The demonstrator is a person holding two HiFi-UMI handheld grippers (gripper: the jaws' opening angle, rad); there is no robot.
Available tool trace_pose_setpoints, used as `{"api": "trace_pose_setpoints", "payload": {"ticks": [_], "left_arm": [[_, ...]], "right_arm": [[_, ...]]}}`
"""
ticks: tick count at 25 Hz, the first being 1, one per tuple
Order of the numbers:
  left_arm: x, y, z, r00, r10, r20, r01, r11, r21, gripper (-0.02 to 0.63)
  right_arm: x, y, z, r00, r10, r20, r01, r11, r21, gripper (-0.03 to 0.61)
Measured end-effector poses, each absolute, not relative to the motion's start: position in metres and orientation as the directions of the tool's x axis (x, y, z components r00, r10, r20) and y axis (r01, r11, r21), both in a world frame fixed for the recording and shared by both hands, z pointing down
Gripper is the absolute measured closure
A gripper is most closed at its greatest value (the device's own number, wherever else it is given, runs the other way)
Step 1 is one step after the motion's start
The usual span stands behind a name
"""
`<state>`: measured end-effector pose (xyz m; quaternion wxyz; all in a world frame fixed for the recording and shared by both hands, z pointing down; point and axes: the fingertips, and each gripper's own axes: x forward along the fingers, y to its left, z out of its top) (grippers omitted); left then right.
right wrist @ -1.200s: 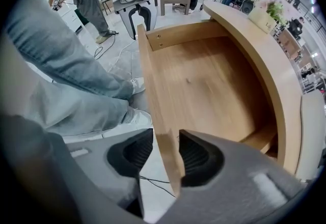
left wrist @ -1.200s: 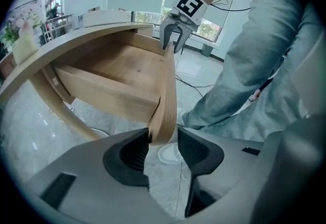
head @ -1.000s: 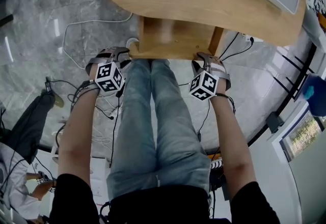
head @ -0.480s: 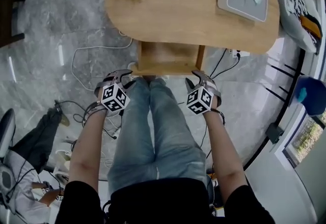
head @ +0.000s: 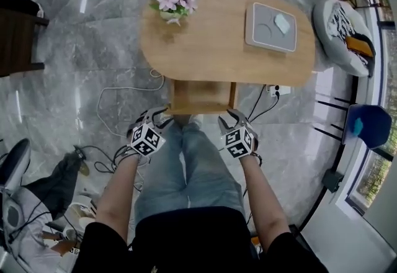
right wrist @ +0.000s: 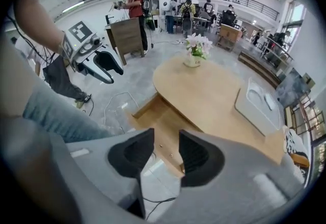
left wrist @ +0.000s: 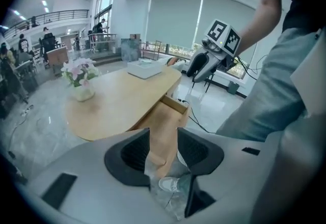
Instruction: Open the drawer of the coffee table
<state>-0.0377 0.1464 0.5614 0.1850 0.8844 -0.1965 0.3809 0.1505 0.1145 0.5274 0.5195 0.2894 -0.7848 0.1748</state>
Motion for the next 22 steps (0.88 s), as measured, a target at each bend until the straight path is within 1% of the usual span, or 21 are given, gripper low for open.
{"api": "trace_pose_setpoints", "payload": {"ticks": [5,7,8,11,14,22], "left_arm": [[-0.041,0.128,0.492,0.668,-0.298,0.682,-0.556,-0.809,0.190,0.439],[-0.040,0.126,0.464,0.681,-0.326,0.656,-0.567,-0.801,0.191,0.439],[-0.039,0.124,0.450,0.687,-0.338,0.643,-0.569,-0.801,0.187,0.439],[-0.032,0.115,0.407,0.706,-0.365,0.607,-0.562,-0.811,0.165,0.439],[-0.028,0.104,0.357,0.727,-0.397,0.560,-0.558,-0.817,0.147,0.439],[-0.032,0.085,0.248,0.747,-0.492,0.448,-0.598,-0.791,0.129,0.443]], "right_arm": [[0.141,0.104,0.472,-0.317,-0.344,0.884,-0.684,0.729,0.038,0.434],[0.135,0.102,0.445,-0.336,-0.377,0.863,-0.696,0.717,0.042,0.476],[0.133,0.099,0.432,-0.348,-0.396,0.850,-0.702,0.711,0.043,0.483],[0.130,0.088,0.391,-0.379,-0.453,0.807,-0.723,0.689,0.047,0.494],[0.124,0.085,0.351,-0.411,-0.495,0.766,-0.742,0.670,0.035,0.525],[0.108,0.081,0.249,-0.501,-0.579,0.643,-0.778,0.626,-0.042,0.561]]}}
